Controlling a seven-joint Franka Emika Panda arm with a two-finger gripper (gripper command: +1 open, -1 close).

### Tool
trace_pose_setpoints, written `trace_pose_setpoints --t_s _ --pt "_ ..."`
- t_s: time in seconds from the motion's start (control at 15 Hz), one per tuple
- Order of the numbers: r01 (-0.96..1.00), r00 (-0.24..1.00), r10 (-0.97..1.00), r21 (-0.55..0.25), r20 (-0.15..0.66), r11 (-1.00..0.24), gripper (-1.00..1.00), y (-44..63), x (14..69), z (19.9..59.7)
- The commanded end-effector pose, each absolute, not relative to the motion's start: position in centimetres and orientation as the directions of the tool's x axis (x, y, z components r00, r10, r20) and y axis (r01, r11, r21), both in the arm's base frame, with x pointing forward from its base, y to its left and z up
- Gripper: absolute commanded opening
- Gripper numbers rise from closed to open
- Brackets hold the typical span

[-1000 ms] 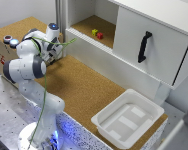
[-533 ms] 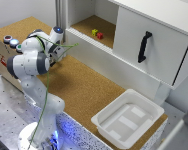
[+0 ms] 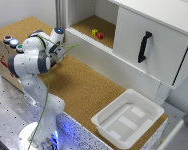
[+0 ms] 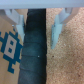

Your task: Open the cabinet drawer

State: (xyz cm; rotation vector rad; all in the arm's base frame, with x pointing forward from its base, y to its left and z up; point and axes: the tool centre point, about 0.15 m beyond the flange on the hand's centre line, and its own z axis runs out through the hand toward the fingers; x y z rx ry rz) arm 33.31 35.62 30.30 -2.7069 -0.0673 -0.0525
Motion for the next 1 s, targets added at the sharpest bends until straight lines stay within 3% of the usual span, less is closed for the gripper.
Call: trace_pose_setpoints --t_s 0.0,0.93 --pt "0.073 0.997 0.062 -0.478 0.039 -0.875 -1.0 34.8 34.3 28.5" --pt "-0.04 0.999 -0.05 -0.396 0.015 -0.917 -1.0 24.2 35.4 25.7"
